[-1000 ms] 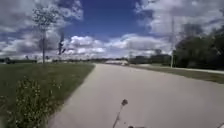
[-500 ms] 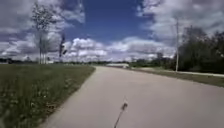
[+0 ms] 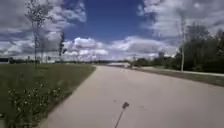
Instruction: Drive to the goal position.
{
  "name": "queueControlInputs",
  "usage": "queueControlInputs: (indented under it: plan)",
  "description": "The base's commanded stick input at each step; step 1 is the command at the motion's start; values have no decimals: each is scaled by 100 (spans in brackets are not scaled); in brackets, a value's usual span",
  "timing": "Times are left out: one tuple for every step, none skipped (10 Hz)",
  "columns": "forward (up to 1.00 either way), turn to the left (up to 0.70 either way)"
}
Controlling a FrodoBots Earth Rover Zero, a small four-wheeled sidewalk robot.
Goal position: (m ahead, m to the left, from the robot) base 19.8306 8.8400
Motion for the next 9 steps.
queueControlInputs:
  plan:
    - [100, 0]
    - [100, 0]
    - [100, 0]
    - [100, 0]
    - [100, 0]
    - [100, 0]
    - [100, 0]
    - [100, 0]
    - [100, 0]
